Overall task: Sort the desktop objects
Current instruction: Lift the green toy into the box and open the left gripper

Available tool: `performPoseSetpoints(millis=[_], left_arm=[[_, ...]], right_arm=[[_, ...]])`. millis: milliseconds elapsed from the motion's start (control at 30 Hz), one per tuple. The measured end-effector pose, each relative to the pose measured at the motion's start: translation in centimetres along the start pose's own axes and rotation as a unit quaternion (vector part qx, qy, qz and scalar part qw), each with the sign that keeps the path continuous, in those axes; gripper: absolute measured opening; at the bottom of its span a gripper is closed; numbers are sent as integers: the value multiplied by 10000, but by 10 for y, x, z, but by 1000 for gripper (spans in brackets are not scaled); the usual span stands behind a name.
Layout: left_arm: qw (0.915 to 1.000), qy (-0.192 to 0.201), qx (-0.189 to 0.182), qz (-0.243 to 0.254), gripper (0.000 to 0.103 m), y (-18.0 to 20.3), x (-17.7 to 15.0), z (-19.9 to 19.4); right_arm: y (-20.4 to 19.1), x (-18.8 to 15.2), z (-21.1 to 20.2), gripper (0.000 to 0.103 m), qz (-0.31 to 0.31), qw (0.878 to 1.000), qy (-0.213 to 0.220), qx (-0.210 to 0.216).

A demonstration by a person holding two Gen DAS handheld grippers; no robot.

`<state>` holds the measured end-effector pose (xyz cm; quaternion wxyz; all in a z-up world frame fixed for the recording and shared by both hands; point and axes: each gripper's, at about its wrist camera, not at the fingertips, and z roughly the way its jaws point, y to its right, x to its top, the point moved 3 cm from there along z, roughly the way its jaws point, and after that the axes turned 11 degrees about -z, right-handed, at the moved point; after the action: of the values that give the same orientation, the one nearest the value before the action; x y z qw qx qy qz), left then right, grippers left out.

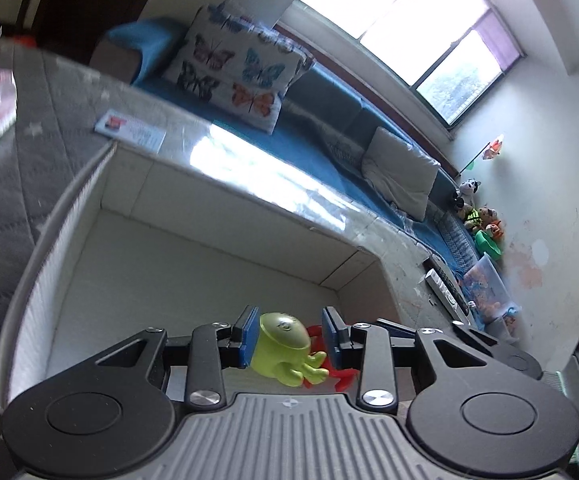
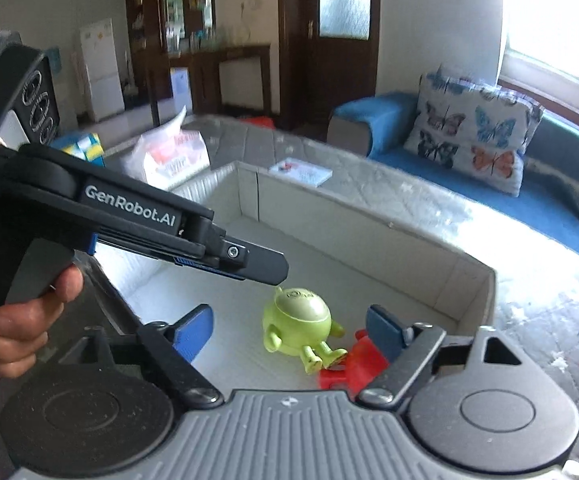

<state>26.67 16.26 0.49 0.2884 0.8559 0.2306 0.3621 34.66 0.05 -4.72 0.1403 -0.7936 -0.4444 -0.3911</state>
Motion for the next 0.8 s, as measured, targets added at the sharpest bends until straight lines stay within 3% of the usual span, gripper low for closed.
performPoseSetpoints(millis=[167,333,533,800], left_arm=[[9994,205,-92,275,36,21,-14,-23],[9973,355,-157,628,36,41,-36,-44],[9961,423,-288,713,36,52,-59,-65],[9940,278,-393,985,37,64,-102,-78]], right_arm=[[-9,-6,-38,103,0,9987,428,-265],[-17,-17,-75,103,61,9963,712,-470],[-28,-45,-117,103,203,9902,1034,-916],[-48,-96,-149,103,388,9912,892,-897]])
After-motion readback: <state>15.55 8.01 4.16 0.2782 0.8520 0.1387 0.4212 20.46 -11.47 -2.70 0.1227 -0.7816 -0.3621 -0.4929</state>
